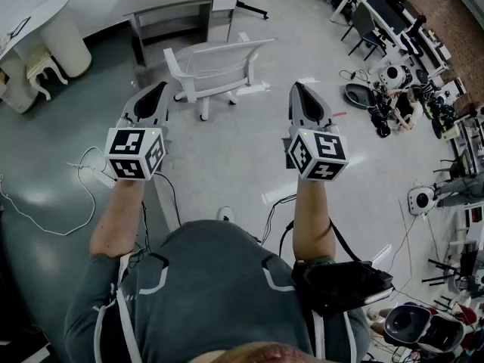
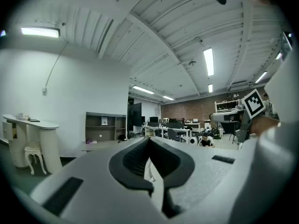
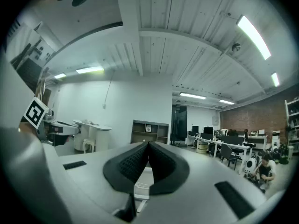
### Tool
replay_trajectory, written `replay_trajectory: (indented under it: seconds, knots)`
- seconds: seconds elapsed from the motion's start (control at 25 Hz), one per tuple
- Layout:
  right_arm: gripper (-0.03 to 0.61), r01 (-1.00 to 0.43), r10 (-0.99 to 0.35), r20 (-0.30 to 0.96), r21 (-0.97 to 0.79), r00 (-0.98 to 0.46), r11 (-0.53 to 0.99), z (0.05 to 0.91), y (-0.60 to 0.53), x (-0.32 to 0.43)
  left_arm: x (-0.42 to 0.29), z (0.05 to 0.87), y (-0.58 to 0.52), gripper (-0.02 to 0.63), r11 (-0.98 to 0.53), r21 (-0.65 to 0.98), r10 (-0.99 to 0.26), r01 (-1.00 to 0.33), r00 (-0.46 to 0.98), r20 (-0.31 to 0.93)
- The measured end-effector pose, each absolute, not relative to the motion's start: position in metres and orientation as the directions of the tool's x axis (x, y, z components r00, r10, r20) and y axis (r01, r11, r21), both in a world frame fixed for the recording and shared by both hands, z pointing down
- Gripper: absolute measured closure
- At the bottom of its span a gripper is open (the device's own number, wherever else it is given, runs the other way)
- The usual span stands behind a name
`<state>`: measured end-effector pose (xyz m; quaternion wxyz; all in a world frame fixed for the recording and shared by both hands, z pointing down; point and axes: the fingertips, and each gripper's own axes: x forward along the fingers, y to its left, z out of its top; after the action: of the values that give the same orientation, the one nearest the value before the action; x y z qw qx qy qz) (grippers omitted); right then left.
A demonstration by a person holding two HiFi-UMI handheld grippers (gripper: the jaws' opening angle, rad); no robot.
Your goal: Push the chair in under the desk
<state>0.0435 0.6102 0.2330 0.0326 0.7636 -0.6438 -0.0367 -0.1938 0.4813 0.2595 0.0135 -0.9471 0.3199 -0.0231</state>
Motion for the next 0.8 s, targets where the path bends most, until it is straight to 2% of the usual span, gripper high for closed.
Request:
replay_trajectory:
  seconds: [0.6, 0.8]
  knots:
    - [0.551, -0.982, -0.986, -0.023, 0.085, 0.167, -0.168, 0.228, 0.604, 0.085, -0.152, 0.256, 0.479, 0.604, -0.795, -0.04, -0.606, -0.605, 0.795, 0.029]
    - [0.551, -0.977, -0.986, -0.018, 0.134, 0.164, -0.165, 0.227, 0.603, 0.099, -0.136, 0.255, 0.478, 0.604, -0.805, -0.026, -0.593, -0.593, 0.805, 0.026]
